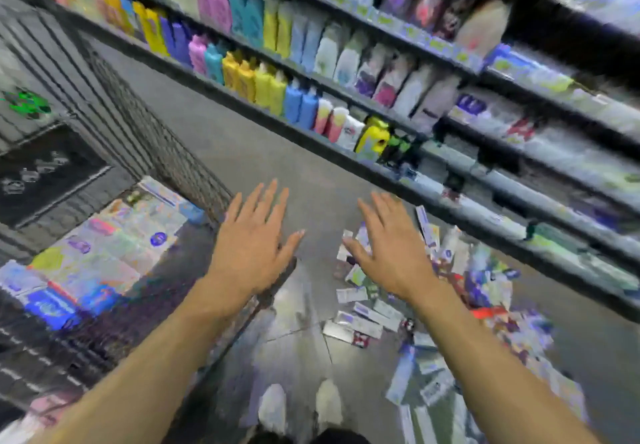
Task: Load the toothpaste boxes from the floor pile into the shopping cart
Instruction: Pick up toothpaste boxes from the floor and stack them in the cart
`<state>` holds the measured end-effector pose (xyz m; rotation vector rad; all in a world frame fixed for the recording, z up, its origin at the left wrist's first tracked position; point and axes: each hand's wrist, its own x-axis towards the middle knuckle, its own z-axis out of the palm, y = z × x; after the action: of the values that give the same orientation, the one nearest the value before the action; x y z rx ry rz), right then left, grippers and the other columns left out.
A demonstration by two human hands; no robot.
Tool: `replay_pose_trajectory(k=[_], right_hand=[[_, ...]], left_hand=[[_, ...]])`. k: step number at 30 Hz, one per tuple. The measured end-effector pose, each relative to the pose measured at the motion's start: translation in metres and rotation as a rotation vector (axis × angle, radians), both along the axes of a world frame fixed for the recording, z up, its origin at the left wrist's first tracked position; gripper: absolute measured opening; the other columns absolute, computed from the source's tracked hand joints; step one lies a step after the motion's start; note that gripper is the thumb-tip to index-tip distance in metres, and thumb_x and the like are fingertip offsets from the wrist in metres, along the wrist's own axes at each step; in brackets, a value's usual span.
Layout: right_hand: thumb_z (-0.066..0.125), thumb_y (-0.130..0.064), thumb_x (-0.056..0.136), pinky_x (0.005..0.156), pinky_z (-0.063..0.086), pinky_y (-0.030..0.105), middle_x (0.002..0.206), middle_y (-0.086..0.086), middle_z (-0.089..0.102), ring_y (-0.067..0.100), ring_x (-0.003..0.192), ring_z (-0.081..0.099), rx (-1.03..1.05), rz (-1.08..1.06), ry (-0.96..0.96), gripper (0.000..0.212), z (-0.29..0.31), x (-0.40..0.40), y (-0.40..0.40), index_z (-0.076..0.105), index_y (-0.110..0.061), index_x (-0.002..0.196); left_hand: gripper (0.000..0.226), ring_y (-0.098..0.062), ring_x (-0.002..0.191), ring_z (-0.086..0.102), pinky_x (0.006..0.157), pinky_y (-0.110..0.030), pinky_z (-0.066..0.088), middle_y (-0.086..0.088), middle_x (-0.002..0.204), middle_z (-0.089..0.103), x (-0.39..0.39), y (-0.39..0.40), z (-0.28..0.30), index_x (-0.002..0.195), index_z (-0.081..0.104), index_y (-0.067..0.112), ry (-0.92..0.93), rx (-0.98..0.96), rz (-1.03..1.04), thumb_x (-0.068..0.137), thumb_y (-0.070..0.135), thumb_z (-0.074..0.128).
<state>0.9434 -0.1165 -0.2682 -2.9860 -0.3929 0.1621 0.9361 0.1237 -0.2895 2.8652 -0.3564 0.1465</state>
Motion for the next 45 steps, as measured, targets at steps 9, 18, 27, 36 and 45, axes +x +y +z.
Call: replay_pose_trajectory(k=[9, 18, 27, 36, 45], right_hand=[[0.041, -0.055, 0.093, 0.112, 0.038, 0.058, 0.152, 0.024, 0.044, 0.042, 0.14, 0.042, 0.018, -0.219, 0.059, 0.074, -0.191, -0.115, -0.139, 0.047, -0.004, 0.147], [0.041, -0.055, 0.095, 0.118, 0.03, 0.057, 0.158, 0.022, 0.035, 0.041, 0.146, 0.033, 0.066, -0.339, 0.118, 0.073, -0.495, -0.19, -0.221, 0.043, -0.006, 0.149], [0.036, -0.059, 0.094, 0.116, 0.035, 0.057, 0.154, 0.024, 0.041, 0.041, 0.142, 0.04, 0.064, -0.338, 0.133, 0.077, -0.722, -0.194, -0.235, 0.047, -0.004, 0.146], [0.033, -0.064, 0.093, 0.123, 0.023, 0.051, 0.163, 0.018, 0.028, 0.036, 0.15, 0.028, 0.022, -0.289, 0.161, 0.082, -0.742, -0.176, -0.251, 0.04, -0.008, 0.152], [0.028, -0.069, 0.09, 0.123, 0.023, 0.049, 0.161, 0.019, 0.031, 0.037, 0.149, 0.028, 0.098, -0.314, 0.152, 0.088, -0.738, -0.185, -0.233, 0.038, -0.007, 0.153]], left_hand=[[0.07, -0.038, 0.132, 0.054, 0.109, -0.058, 0.041, -0.019, 0.15, 0.05, -0.05, -0.183, -0.179, 0.144, 0.052, 0.005, 0.168, -0.042, -0.278, 0.098, 0.055, 0.035], [0.073, -0.037, 0.139, 0.043, 0.114, -0.054, 0.035, -0.017, 0.156, 0.043, -0.101, -0.214, -0.492, 0.151, 0.042, 0.006, 0.27, 0.108, -0.378, 0.101, 0.057, 0.027], [0.082, -0.037, 0.144, 0.039, 0.119, -0.052, 0.032, -0.018, 0.159, 0.037, -0.09, -0.223, -0.707, 0.154, 0.035, 0.004, 0.342, 0.097, -0.505, 0.097, 0.062, 0.025], [0.088, -0.039, 0.144, 0.038, 0.119, -0.049, 0.033, -0.024, 0.158, 0.035, -0.09, -0.23, -0.763, 0.154, 0.031, -0.001, 0.341, 0.155, -0.589, 0.095, 0.063, 0.039], [0.075, -0.04, 0.11, 0.058, 0.09, -0.048, 0.054, -0.019, 0.125, 0.058, -0.112, -0.211, -0.766, 0.139, 0.052, 0.004, 0.376, 0.074, -0.551, 0.079, 0.04, 0.079]])
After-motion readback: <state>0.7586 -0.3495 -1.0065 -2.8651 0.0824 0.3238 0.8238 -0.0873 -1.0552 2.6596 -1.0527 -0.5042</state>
